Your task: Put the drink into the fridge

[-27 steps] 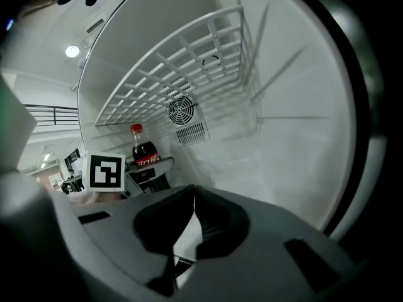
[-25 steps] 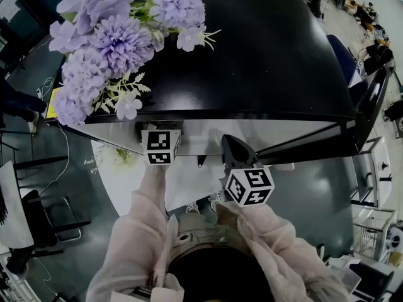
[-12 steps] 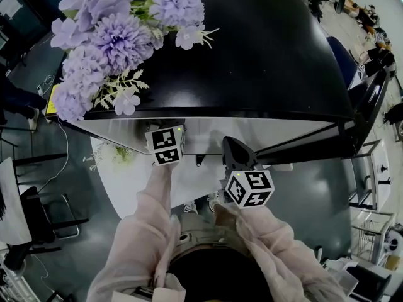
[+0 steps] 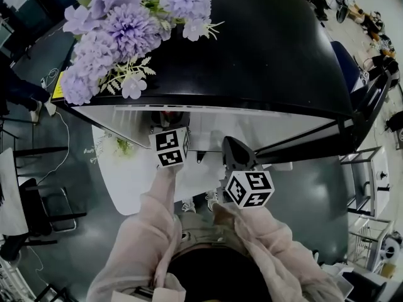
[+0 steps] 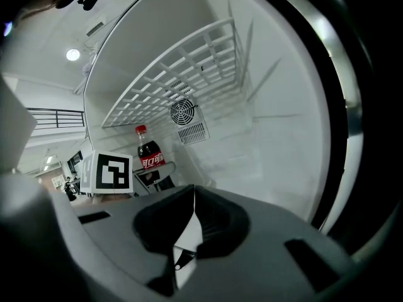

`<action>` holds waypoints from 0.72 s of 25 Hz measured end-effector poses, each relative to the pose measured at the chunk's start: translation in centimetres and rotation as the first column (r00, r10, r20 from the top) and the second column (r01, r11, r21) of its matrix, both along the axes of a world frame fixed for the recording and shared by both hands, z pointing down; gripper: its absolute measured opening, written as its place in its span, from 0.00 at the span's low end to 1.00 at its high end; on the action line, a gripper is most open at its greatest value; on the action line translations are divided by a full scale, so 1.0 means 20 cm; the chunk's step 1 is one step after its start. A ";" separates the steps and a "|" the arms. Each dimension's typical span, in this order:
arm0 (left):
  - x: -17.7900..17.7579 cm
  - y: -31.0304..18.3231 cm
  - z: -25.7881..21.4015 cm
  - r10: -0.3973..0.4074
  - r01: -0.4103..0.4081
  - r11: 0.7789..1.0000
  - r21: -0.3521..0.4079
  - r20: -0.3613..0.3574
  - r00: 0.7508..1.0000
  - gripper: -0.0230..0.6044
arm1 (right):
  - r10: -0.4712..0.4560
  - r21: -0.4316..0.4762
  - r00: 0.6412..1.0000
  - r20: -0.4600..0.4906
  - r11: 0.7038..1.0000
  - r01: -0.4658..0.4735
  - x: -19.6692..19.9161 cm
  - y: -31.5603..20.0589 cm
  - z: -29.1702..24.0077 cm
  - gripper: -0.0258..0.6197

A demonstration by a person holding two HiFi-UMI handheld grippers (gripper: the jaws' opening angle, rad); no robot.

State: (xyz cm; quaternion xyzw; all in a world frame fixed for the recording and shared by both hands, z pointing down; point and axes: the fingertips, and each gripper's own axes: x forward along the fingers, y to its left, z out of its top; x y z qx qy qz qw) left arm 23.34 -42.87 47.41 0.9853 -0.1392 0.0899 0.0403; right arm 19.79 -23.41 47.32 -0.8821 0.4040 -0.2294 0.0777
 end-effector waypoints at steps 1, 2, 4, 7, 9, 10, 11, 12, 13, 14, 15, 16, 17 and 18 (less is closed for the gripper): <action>-0.01 0.00 0.00 -0.003 0.003 1.000 -0.004 0.004 1.000 0.64 | -0.003 0.001 1.000 0.000 1.000 0.003 0.00 0.00 0.00 0.06; -0.02 0.00 0.01 -0.009 0.009 1.000 -0.007 0.007 1.000 0.64 | -0.006 0.002 1.000 0.000 1.000 0.006 -0.01 0.00 0.00 0.06; -0.05 0.00 0.02 -0.023 0.023 1.000 -0.016 0.014 1.000 0.64 | -0.011 0.005 1.000 0.000 1.000 0.011 -0.02 0.00 0.00 0.06; -0.08 -0.01 0.02 -0.037 0.038 0.999 -0.029 0.021 0.999 0.64 | -0.018 0.009 1.000 0.002 1.000 0.018 -0.03 0.01 -0.01 0.06; -0.10 0.00 0.03 -0.039 0.040 0.999 -0.031 0.026 0.999 0.64 | -0.023 0.011 1.000 0.002 1.000 0.023 -0.04 0.01 -0.01 0.06; -0.11 0.00 0.03 -0.040 0.041 0.999 -0.032 0.028 0.999 0.64 | -0.026 0.012 1.000 0.002 1.000 0.026 -0.04 0.01 -0.01 0.06; -0.12 0.00 0.03 -0.041 0.042 0.999 -0.033 0.030 0.999 0.64 | -0.029 0.012 1.000 0.001 1.000 0.029 -0.05 0.01 -0.01 0.06; -0.13 0.00 0.04 -0.041 0.042 0.998 -0.036 0.032 0.999 0.64 | -0.032 0.012 0.999 0.001 0.999 0.032 -0.06 0.01 -0.01 0.06; -0.14 0.00 0.04 -0.040 0.042 0.998 -0.040 0.034 0.999 0.64 | -0.035 0.012 0.999 0.000 0.999 0.035 -0.06 0.01 -0.01 0.06; -0.14 0.01 0.04 -0.037 0.039 0.998 -0.043 0.035 0.999 0.64 | -0.038 0.012 0.999 -0.001 0.999 0.038 -0.07 0.01 -0.01 0.06; -0.15 0.02 0.04 -0.032 0.033 0.998 -0.046 0.036 0.999 0.64 | -0.040 0.012 0.999 -0.001 0.999 0.040 -0.07 0.01 -0.01 0.06; -0.16 0.03 0.04 -0.026 0.027 0.999 -0.047 0.037 0.999 0.64 | -0.043 0.012 0.999 -0.001 0.999 0.043 -0.08 0.02 -0.01 0.06; -0.17 0.04 0.04 -0.020 0.022 0.999 -0.050 0.036 0.999 0.64 | -0.046 0.012 0.999 -0.001 0.999 0.046 -0.09 0.02 -0.01 0.06; -0.18 0.05 0.04 -0.015 0.017 0.998 -0.055 0.034 0.999 0.64 | -0.048 0.012 0.999 -0.001 0.999 0.048 -0.09 0.02 -0.01 0.06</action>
